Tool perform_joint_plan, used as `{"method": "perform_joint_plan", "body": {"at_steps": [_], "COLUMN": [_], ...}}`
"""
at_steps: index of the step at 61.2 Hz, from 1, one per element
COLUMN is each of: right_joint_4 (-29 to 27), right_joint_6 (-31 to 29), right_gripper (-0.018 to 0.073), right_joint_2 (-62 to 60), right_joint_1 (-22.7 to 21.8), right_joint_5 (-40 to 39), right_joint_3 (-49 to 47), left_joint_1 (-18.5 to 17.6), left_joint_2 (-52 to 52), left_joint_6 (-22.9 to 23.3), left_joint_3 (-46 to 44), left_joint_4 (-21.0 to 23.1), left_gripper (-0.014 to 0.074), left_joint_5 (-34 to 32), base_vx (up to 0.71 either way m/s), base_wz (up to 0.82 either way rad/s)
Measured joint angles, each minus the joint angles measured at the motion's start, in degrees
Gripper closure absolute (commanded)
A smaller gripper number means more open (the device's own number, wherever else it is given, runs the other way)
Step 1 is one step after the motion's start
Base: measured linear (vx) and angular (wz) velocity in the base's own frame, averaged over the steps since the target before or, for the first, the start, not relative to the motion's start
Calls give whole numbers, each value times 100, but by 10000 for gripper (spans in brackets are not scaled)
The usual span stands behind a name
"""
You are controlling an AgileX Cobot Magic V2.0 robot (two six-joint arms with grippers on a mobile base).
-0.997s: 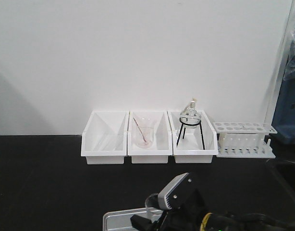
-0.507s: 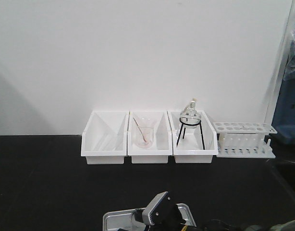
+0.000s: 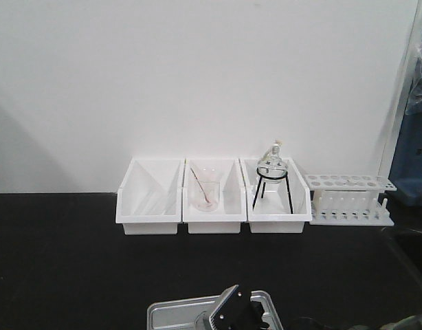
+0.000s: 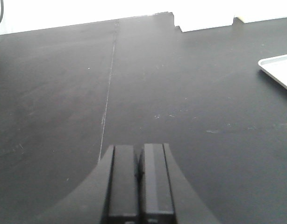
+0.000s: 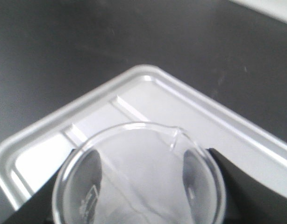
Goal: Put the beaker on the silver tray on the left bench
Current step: 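Open the right gripper and lift it away from the beaker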
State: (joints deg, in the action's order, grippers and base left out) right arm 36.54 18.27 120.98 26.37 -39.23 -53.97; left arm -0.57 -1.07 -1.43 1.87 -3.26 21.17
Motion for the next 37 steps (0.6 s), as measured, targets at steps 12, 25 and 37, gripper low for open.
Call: {"method": "perform_joint_plan", "body": {"at_steps": [12, 25, 37], "right_joint_4": [-38, -42, -42], "right_joint_6": [0, 0, 0], "right_gripper": [554, 470, 281], "right_joint_2": [132, 132, 146], "right_joint_1": [0, 0, 0], "right_joint_5": [95, 89, 65], "right_joint_3": [-18, -18, -18], "left_joint_1": [0, 0, 0], "left_joint_2": [0, 0, 0], "left_joint_6": [0, 0, 0], "left_joint_3": [0, 0, 0], "left_joint_4": [0, 0, 0], "left_gripper": [595, 595, 595], "left_joint_5": [0, 0, 0], "base_vx": [0, 0, 0], "base_wz": [0, 0, 0]}}
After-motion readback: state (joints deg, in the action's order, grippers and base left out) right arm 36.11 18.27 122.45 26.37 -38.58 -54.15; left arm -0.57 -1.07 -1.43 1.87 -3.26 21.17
